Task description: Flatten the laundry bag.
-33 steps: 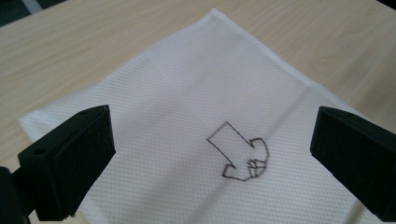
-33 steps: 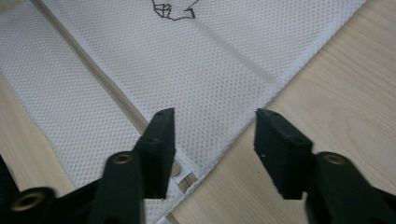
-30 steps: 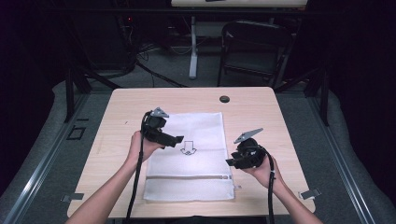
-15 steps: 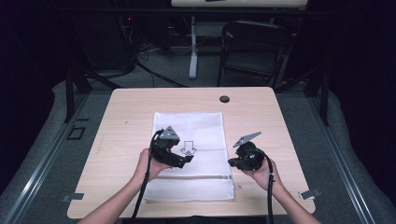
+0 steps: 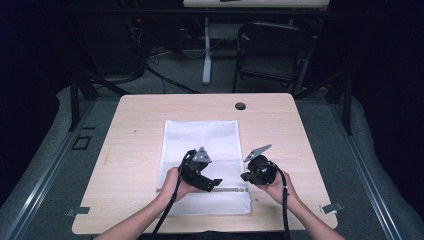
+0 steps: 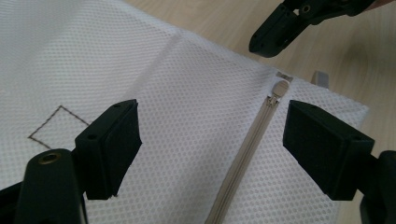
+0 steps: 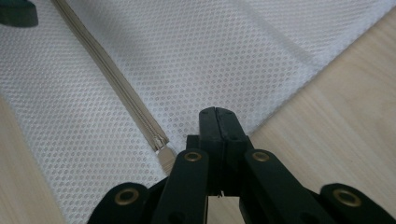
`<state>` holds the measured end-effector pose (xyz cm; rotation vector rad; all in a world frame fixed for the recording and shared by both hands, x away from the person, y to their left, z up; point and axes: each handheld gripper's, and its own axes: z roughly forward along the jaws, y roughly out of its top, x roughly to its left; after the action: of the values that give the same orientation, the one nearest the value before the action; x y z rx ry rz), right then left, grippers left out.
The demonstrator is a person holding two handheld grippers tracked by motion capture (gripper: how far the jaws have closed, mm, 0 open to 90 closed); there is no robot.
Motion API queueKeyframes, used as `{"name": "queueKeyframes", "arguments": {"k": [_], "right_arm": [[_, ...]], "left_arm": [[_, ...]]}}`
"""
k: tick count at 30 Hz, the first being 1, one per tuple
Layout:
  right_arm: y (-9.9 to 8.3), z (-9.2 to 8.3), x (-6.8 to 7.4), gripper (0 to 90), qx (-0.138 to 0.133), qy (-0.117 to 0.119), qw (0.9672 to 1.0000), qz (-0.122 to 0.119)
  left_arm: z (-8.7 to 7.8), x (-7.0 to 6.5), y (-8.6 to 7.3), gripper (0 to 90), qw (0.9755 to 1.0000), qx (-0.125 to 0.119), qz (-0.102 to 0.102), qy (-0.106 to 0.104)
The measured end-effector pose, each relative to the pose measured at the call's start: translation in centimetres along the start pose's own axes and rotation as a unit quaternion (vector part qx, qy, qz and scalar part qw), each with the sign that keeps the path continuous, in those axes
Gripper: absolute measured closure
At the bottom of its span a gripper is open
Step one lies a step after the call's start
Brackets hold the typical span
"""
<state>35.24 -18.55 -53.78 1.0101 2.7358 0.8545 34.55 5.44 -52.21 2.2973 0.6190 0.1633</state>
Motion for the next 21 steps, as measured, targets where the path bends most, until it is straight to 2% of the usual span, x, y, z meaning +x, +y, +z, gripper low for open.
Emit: {"name": "queueKeyframes", "arguments": {"k": [6,7,8,11,13,15,17,20,21], "right_arm": [[-0.3,0.6,-0.1,90.0,0.023,0.001,0.9997,-0.005],[-0.4,0.8,-0.1,90.0,0.021,0.001,0.9998,-0.002],[-0.4,0.9,-0.3,90.0,0.026,0.002,0.9997,0.001],[-0.7,1.4,-0.8,90.0,0.036,0.006,0.9993,0.009],[-1.0,1.9,-0.5,90.0,0.014,0.01,0.9993,0.033],[-0.8,1.8,-0.7,90.0,0.039,0.016,0.9991,0.01],[-1.0,2.1,-0.4,90.0,0.028,0.028,0.9988,0.028],[-1.1,2.0,-0.3,90.0,0.031,0.036,0.9984,0.032],[-1.1,2.0,-0.3,90.0,0.032,0.042,0.998,0.034]], "left_arm": [[1.3,-1.4,0.2,27.1,0.9998,0.001,0.014,-0.016],[1.5,-1.6,0.2,28.3,0.9996,0.004,0.017,-0.021],[1.7,-1.8,0.2,29.8,0.9994,0.01,0.026,-0.018],[2.6,-2.1,0.0,34.2,0.9988,0.022,0.033,-0.029],[3.1,-2.2,-0.4,36.2,0.9986,0.024,0.029,-0.038],[3.3,-2.3,-0.7,37.4,0.9984,0.026,0.032,-0.038],[3.6,-2.6,-1.1,38.5,0.9983,0.027,0.031,-0.041],[3.8,-2.8,-1.5,39.6,0.9982,0.026,0.031,-0.045],[3.8,-2.9,-1.5,39.9,0.998,0.034,0.036,-0.04]]}}
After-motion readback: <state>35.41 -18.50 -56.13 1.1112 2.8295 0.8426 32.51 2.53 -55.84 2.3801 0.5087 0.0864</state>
